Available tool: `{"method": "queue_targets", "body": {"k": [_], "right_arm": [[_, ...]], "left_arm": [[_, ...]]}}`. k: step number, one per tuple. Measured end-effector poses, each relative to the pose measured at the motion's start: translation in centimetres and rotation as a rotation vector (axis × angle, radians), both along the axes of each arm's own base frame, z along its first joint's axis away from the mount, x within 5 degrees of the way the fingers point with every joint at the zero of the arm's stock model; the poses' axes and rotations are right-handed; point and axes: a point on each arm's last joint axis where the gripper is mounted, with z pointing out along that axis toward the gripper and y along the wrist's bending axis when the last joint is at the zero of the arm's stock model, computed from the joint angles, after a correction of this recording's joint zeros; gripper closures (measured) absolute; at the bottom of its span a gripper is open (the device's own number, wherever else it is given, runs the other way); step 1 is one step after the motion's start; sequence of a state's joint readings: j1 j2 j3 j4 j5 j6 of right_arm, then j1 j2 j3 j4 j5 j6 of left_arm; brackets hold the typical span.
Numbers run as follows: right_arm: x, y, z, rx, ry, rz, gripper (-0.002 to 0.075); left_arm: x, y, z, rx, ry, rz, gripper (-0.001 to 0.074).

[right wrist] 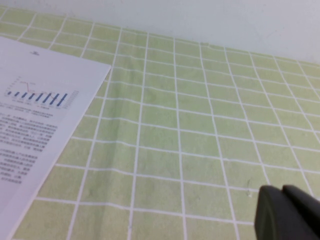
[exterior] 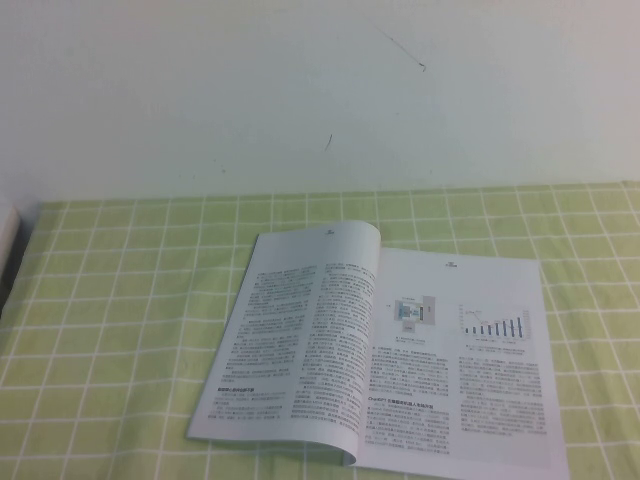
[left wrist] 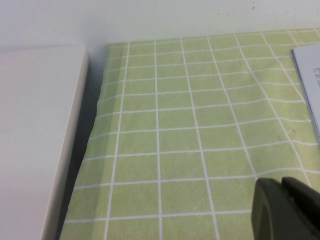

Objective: Close book
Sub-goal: 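Close the open booklet and leave it lying on the table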

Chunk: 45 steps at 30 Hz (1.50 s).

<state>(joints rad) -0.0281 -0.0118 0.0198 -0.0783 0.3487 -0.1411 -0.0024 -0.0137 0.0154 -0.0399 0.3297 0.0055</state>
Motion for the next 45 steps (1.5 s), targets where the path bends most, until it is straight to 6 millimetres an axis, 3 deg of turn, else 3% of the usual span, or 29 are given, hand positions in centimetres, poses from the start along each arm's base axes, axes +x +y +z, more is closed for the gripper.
{"method": "queue_targets", "body": {"k": [9,21,27,38,42,45], "right_arm": [[0.2,0.0,0.3,-0.002,-0.062,0.005,0.0729],[-0.1,0.4,6.2,0.015,-0.723,0.048,0.0729],[-1.2,0.5,8.1,0.063,-0.960,0.068,0.0729],[-1.3,0.5,8.3,0.086,-0.987,0.068,0.0729],[-0.9,0.3,8.3,0.107,-0.892,0.051,0.0729],[-1.1,0.3,10.1,0.123,-0.791,0.038,0.0729]], "left_arm": [[0.1,0.0,0.3,0.005,-0.051,0.002,0.0738],[-0.4,0.2,6.1,0.002,-0.704,0.019,0.0738],[-1.2,0.2,7.5,0.001,-0.878,0.024,0.0738],[-1.3,0.5,7.6,-0.070,-0.901,0.049,0.0738],[-1.0,0.8,7.6,-0.161,-0.801,0.076,0.0738],[-1.3,0.5,9.7,-0.154,-0.698,0.045,0.0738]]}}
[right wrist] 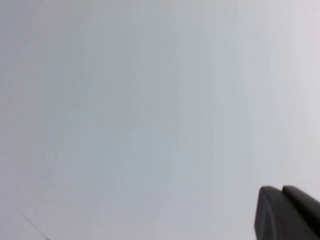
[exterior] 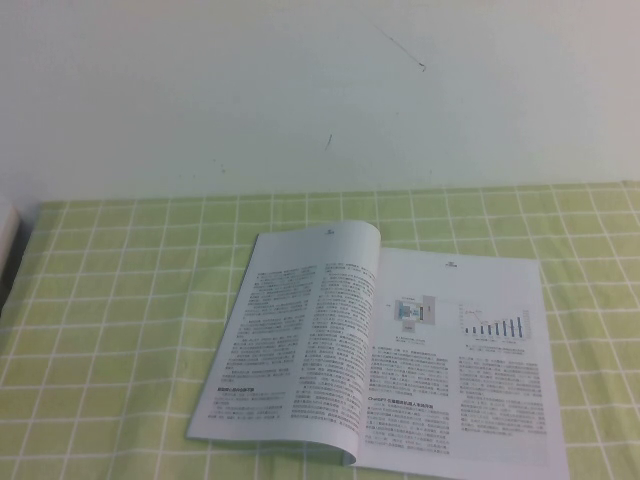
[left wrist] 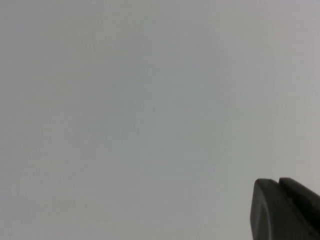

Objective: Close book
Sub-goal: 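Close the open booklet and leave it lying on the table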

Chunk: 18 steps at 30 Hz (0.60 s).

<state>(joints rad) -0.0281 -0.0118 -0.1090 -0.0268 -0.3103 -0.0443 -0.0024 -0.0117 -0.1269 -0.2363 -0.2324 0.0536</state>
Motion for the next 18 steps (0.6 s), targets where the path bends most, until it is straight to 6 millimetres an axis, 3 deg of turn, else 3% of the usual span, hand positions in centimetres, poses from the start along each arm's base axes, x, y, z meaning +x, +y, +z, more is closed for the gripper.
{"method": "queue_targets", "body": {"k": [5,11,14,18], "right_arm": [[-0.9,0.0,3.5,0.006,0.102,-0.002,0.0729],[1.9,-0.1,4.9,0.024,0.430,0.000,0.0729],[4.0,-0.1,4.6,0.036,0.619,0.005,0.0729],[7.2,-0.1,3.5,-0.042,0.831,0.009,0.0729]], "left_arm": [[0.3,-0.5,4.2,0.034,0.145,-0.045,0.0738],[4.6,-1.1,6.9,0.068,0.518,-0.112,0.0738],[7.2,-1.4,6.6,0.043,0.684,-0.148,0.0738],[10.8,-1.9,4.4,-0.050,0.876,-0.216,0.0738]]}}
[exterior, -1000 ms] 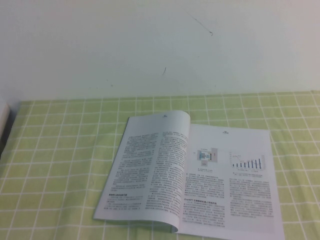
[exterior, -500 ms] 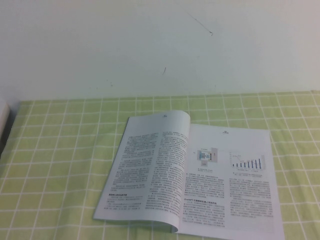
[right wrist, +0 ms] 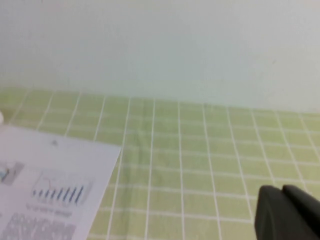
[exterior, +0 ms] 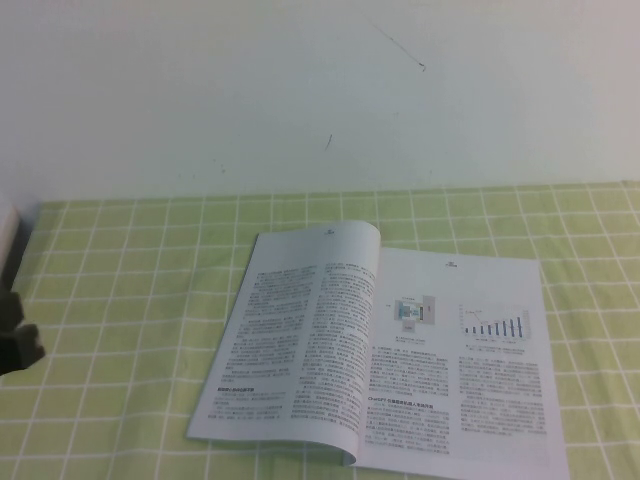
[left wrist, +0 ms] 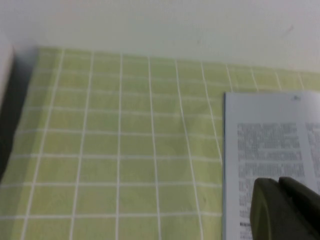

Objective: Close book
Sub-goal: 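Close the open booklet and leave it lying on the table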

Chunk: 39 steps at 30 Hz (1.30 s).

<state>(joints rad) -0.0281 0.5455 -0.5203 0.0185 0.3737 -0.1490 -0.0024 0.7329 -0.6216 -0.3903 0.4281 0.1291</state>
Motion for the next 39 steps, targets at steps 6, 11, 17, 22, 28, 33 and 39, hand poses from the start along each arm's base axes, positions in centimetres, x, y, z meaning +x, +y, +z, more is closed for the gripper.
{"method": "queue_targets", "body": {"k": [6,11,17,22,28,33,39], "right_arm": [[4.5,0.7,-3.2,0.004,0.260,0.110,0.0729],[7.6,3.0,-5.6,0.076,0.443,0.309,0.0729],[11.1,7.3,-8.9,0.124,0.590,0.543,0.0729],[13.2,9.6,-13.7,0.112,0.742,0.572,0.0729],[14.4,10.4,-18.2,0.119,0.880,0.533,0.0729],[14.7,10.6,-18.9,0.140,0.906,0.527,0.0729],[14.8,10.7,-18.9,0.150,0.908,0.525,0.0729]], "left_arm": [[4.5,-1.4,-1.5,0.018,0.228,-0.198,0.0738],[8.5,-2.8,-2.5,-0.103,0.335,-0.335,0.0738],[11.4,-4.0,-4.0,-0.212,0.302,-0.429,0.0738],[12.4,-5.9,-5.6,-0.122,0.296,-0.453,0.0738],[13.3,-8.4,-7.4,-0.031,0.293,-0.457,0.0738],[14.8,-8.5,-9.9,0.029,0.314,-0.387,0.0738],[16.8,-8.1,-13.6,0.094,0.370,-0.303,0.0738]]}}
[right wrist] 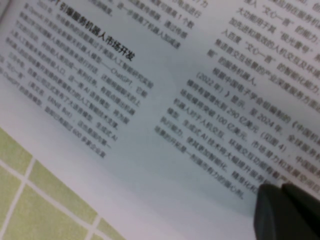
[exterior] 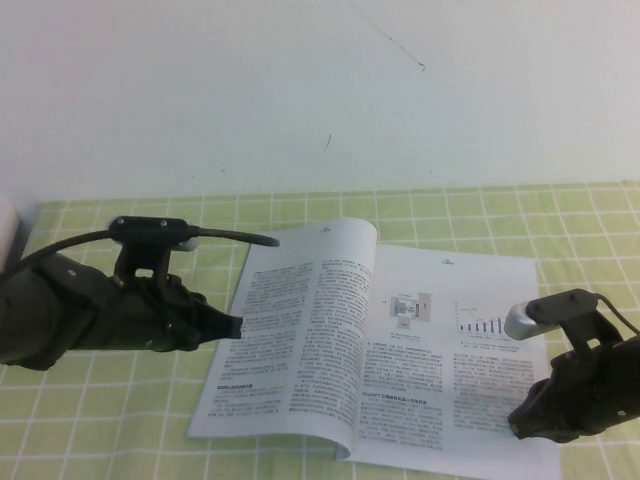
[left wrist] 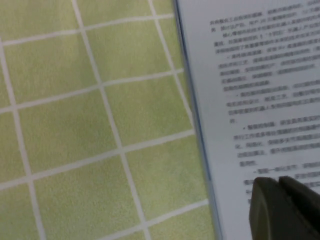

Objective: Close book
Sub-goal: 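Close the open booklet and leave it lying on the table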

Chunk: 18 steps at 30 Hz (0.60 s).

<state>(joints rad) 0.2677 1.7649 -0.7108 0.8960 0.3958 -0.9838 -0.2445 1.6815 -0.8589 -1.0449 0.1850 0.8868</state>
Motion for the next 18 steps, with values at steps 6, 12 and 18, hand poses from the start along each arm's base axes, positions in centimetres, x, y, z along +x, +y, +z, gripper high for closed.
{"method": "queue_targets", "body": {"k": [6,12,18], "right_arm": [[0.0,0.0,0.0,0.003,0.004,0.002,0.0729],[-0.1,0.0,0.0,0.004,0.005,0.005,0.0729],[-0.1,0.0,0.0,0.003,0.007,0.005,0.0729]], "left_arm": [[1.4,-0.4,-3.0,0.037,0.064,-0.012,0.0738],[1.8,-0.3,-3.8,0.053,0.068,0.000,0.0738],[1.9,-0.2,-3.8,0.066,0.055,0.013,0.0738]]}}
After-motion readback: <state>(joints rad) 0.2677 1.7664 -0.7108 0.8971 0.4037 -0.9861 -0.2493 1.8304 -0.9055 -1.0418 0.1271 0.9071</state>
